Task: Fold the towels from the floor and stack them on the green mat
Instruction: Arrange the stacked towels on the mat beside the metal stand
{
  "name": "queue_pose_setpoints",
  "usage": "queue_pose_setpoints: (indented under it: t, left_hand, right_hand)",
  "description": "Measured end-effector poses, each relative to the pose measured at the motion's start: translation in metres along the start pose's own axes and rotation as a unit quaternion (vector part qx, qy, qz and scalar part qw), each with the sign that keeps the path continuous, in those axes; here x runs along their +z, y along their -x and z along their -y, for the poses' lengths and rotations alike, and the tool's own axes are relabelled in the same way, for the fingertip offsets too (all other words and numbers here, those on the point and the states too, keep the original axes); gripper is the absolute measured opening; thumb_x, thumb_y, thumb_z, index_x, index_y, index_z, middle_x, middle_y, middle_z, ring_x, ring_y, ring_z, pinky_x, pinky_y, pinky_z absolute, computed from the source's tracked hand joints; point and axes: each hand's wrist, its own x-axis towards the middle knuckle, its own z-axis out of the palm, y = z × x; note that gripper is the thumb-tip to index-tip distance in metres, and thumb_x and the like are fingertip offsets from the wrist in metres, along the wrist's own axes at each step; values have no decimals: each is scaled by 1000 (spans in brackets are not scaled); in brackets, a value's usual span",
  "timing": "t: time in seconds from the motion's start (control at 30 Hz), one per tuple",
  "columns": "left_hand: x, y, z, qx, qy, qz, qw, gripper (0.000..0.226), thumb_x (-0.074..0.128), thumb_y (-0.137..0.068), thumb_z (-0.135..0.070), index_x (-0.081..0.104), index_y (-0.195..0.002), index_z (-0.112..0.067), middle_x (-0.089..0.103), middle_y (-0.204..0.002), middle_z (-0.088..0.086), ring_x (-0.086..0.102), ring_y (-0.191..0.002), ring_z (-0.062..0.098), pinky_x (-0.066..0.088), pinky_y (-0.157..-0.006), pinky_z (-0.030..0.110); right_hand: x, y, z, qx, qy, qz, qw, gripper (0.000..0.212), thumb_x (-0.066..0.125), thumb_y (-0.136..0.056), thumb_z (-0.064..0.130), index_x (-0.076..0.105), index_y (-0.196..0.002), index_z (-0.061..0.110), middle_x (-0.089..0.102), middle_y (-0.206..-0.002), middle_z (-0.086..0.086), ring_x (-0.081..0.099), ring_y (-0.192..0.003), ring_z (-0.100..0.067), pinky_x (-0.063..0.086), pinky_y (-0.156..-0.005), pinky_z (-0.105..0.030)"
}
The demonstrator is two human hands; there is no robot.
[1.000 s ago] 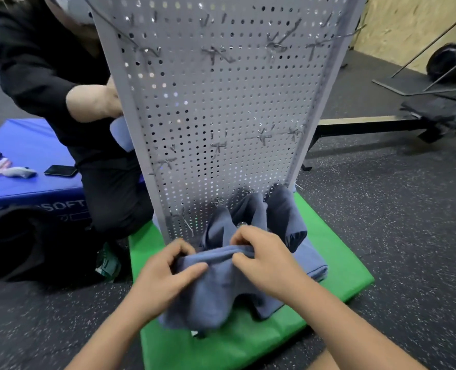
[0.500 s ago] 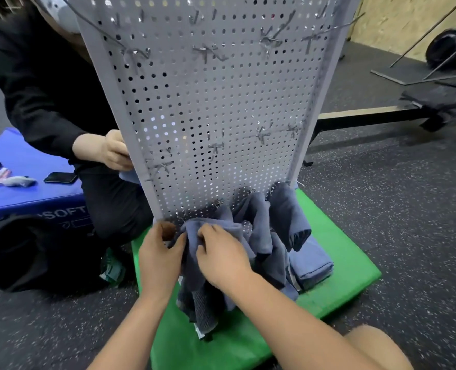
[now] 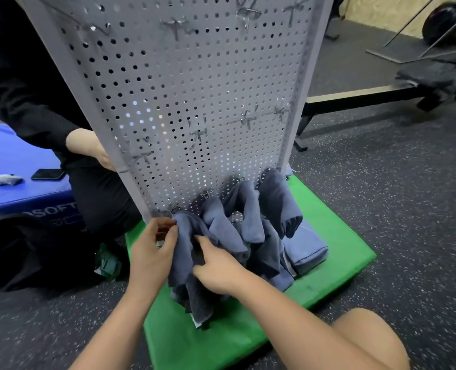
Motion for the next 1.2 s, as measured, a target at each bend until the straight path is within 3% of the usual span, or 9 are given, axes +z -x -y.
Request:
queue_pose_setpoints:
  t: [0.07,0.23,0.3,0.43,0.6,0.73,0.9,1.03,1.2]
  left_hand:
    - [-2,7,1,53,-65,-12,996,18,73,-97,-12,71,-107,-27,69,-98,-12,66,-88,5,54,-82,30]
    - [13,46,-5,166,-116,4,979,13,72,-95,-7,73,-100,-19,61,-100,-9,61,-89,14,43,-77,27]
    - [35,66,-3,206,-107,61,971,7,69,-94,-18,73,-100,-20,61,-99,-10,62,-89,15,46,-78,30]
    - [100,103,16,237,-129,218,938,9,67,-94,-28,68,-102,-28,60,-97,-14,64,-85,14,51,-75,31]
    - [194,121,55,162,-206,349,900,15,61,-91,-37,63,-104,-29,61,-101,-6,67,-94,22,55,-76,41]
    - [251,117,76,99,-264,391,876,12,65,-91,-28,60,-100,-22,61,-102,-1,66,-95,28,50,-72,41]
    - [294,120,118,35,-355,436,826,24,71,-85,-27,62,-107,-22,64,-117,5,66,-111,32,56,-85,40]
    - [314,125,145,-17,-403,448,798,61,73,-88,-35,52,-143,-23,56,-137,10,55,-126,33,51,-102,42]
    - [329,123,148,-22,-424,415,805,45,66,-98,-41,62,-135,-17,66,-132,11,63,-123,34,51,-98,38]
  right_hand:
    - [-6,12,-14,-8,11,8,1000,62,59,-98,22,42,-157,21,62,-147,-10,58,-133,-32,44,-100,-29]
    - [-36,43,-78,38,62,50,996,36,58,-95,19,63,-130,20,74,-113,-1,64,-95,-19,49,-75,-26]
    - [-55,54,-105,72,83,44,993,36,58,-95,20,66,-130,26,73,-104,8,63,-91,-13,48,-72,-22]
    - [-81,68,-162,151,92,-28,984,31,57,-94,19,70,-121,26,72,-99,9,67,-96,-19,54,-84,-32]
    - [-85,81,-219,213,15,-113,970,17,57,-90,13,70,-98,21,76,-84,4,75,-87,-26,59,-78,-37]
    - [-81,69,-224,223,-93,-204,949,13,56,-87,18,66,-86,26,76,-78,0,73,-78,-27,62,-80,-45]
    - [-77,60,-230,238,-93,-186,949,15,55,-92,19,64,-83,27,75,-86,0,74,-86,-27,61,-79,-42]
    - [-80,55,-243,246,-107,-199,942,14,51,-86,26,64,-81,25,76,-82,-1,73,-82,-30,61,-80,-46]
    - [-78,50,-250,246,-121,-197,941,15,51,-86,26,65,-82,25,76,-86,0,74,-85,-28,61,-79,-42]
